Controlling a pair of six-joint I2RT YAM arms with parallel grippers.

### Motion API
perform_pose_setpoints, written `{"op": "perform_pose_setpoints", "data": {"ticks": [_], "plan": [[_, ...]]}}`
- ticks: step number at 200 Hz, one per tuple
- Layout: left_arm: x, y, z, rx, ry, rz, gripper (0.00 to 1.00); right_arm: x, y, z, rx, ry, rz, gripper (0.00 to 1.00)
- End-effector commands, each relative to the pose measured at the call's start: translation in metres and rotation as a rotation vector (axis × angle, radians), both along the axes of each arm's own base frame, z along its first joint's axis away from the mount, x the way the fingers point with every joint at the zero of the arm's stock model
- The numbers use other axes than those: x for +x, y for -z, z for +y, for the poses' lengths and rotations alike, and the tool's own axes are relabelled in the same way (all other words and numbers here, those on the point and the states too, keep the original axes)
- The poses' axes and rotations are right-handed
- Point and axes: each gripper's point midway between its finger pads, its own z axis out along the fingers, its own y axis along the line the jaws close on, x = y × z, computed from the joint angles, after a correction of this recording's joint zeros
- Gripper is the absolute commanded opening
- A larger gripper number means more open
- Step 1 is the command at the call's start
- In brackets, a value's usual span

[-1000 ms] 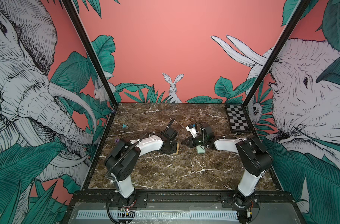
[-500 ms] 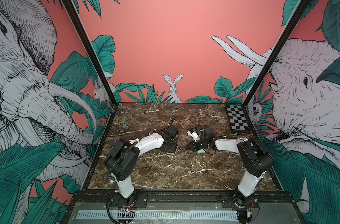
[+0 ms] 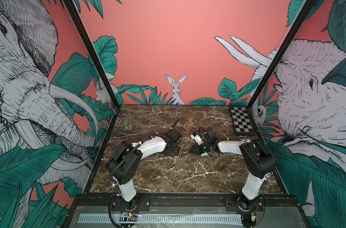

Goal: Take the rings out of the lift-off lid box
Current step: Place the ring at the center of the board, then take out the ring from the jewelry box.

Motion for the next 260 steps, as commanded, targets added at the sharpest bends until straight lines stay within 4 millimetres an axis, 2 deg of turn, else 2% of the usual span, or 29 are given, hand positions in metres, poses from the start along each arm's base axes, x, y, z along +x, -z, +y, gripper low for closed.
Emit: {"op": "perform_pose_setpoints", "data": {"ticks": [1,15,49,67,89,117,156,185,202,260], "plan": [[0.001,-0.013,-0.004,-0.052,-0.014,-0.035,0.31,0.007,-0.017,-0.001,-0.012,-0.009,-0.051,0.35],[0.001,-0.012,-0.003,-0.059,-0.02,-0.037,0.31,0.008,-0.025,-0.003,-0.02,-0.009,-0.074,0.41],[0.001,-0.011,-0.002,-0.082,-0.035,-0.05,0.29,0.014,-0.062,-0.002,0.001,-0.009,-0.162,0.42],[0.0,-0.009,-0.002,-0.094,-0.037,-0.047,0.28,0.019,-0.084,0.011,0.063,-0.019,-0.208,0.42],[0.001,-0.008,-0.004,-0.107,-0.038,-0.048,0.27,0.019,-0.092,0.034,0.096,-0.084,-0.232,0.41],[0.001,-0.007,-0.003,-0.107,-0.044,-0.053,0.27,0.015,-0.082,0.065,0.081,-0.183,-0.225,0.38],[0.0,-0.003,-0.001,-0.1,-0.05,-0.05,0.24,0.015,-0.072,0.085,0.09,-0.233,-0.235,0.38],[0.0,-0.002,-0.002,-0.106,-0.049,-0.047,0.23,0.012,-0.061,0.091,0.086,-0.264,-0.222,0.37],[0.0,-0.002,-0.002,-0.105,-0.048,-0.046,0.23,0.011,-0.055,0.093,0.085,-0.27,-0.213,0.31],[-0.002,0.003,-0.004,-0.117,-0.051,-0.026,0.23,0.012,-0.041,0.091,0.058,-0.274,-0.219,0.31]]}}
